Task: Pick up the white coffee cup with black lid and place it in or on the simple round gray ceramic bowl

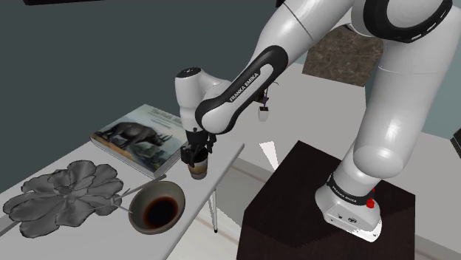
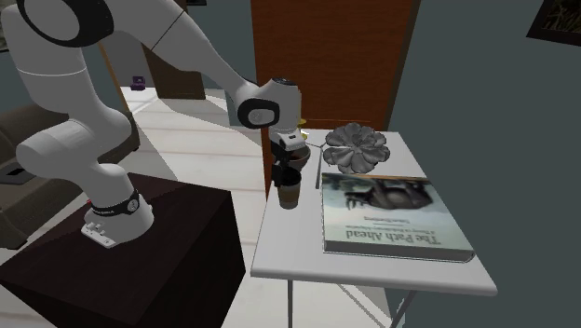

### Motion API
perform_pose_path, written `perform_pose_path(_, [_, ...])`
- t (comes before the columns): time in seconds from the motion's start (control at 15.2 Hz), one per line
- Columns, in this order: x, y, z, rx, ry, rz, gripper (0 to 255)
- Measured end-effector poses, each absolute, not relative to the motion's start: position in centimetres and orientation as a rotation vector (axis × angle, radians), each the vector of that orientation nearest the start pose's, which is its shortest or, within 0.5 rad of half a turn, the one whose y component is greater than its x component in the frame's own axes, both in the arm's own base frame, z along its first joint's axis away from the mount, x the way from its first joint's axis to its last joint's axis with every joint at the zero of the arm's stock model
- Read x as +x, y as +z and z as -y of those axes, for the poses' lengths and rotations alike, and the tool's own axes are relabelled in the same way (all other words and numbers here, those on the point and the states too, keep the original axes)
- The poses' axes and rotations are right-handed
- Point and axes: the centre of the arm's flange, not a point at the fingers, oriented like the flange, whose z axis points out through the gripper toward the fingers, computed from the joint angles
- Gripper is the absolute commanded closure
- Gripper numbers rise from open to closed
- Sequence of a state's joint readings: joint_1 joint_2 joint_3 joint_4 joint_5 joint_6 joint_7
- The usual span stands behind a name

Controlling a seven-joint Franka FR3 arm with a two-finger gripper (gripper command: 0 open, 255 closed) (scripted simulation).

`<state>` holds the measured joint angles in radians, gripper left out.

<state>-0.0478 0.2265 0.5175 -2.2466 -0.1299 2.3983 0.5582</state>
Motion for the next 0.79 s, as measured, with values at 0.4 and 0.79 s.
perform_pose_path(0.4, [47.84, 27.54, -24.22, -3.138, 0.072, 0.0, 255])
perform_pose_path(0.79, [47.85, 27.54, -24.23, -3.138, 0.071, 0.0, 255])
